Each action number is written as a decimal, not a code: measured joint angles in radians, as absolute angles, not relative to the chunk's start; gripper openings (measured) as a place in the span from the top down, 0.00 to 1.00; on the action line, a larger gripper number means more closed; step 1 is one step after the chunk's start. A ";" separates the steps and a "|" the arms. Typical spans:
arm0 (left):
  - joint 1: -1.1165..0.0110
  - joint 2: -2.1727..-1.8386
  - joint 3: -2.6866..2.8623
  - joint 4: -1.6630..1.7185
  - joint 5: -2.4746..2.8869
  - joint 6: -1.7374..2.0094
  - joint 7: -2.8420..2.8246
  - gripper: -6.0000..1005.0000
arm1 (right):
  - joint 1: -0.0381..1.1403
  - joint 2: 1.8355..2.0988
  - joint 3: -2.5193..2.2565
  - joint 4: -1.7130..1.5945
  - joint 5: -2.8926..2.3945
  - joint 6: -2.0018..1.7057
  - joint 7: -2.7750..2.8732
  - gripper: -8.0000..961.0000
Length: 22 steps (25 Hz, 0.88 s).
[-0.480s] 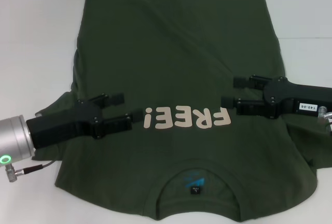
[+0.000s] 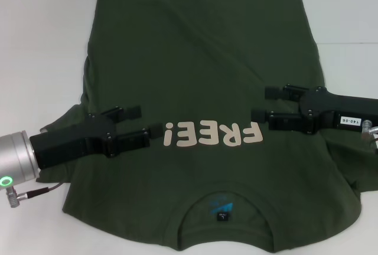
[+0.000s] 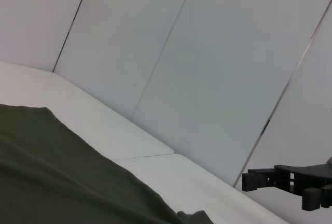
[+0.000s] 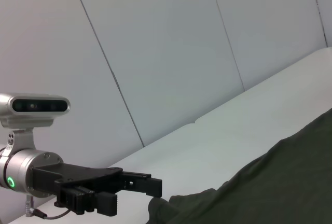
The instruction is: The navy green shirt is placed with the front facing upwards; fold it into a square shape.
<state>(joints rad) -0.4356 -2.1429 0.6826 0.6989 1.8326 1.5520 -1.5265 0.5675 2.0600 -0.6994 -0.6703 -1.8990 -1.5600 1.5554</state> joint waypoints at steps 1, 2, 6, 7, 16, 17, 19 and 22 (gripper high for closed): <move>-0.436 -2.143 0.683 0.698 1.833 1.553 -1.528 0.10 | 0.568 2.060 -0.699 -0.670 -1.899 -1.561 1.555 0.05; -0.436 -2.143 0.683 0.698 1.833 1.554 -1.531 0.10 | 0.568 2.060 -0.699 -0.670 -1.899 -1.561 1.555 0.05; -0.436 -2.141 0.683 0.696 1.833 1.555 -1.539 0.10 | 0.568 2.060 -0.699 -0.670 -1.899 -1.562 1.555 0.05; -0.436 -2.141 0.683 0.698 1.833 1.552 -1.539 0.10 | 0.568 2.060 -0.699 -0.670 -1.899 -1.562 1.555 0.05; -0.417 -2.138 0.581 0.701 1.834 1.409 -1.651 0.10 | 0.566 2.060 -0.700 -0.671 -1.879 -1.566 1.549 0.05; -0.417 -2.138 0.581 0.701 1.834 1.409 -1.651 0.10 | 0.565 2.060 -0.700 -0.671 -1.877 -1.566 1.549 0.05; -0.392 -2.137 0.526 0.702 1.835 1.380 -1.670 0.10 | 0.566 2.061 -0.700 -0.672 -1.872 -1.565 1.551 0.05; -0.365 -2.137 0.475 0.703 1.837 1.377 -1.674 0.10 | 0.567 2.062 -0.699 -0.672 -1.871 -1.559 1.553 0.05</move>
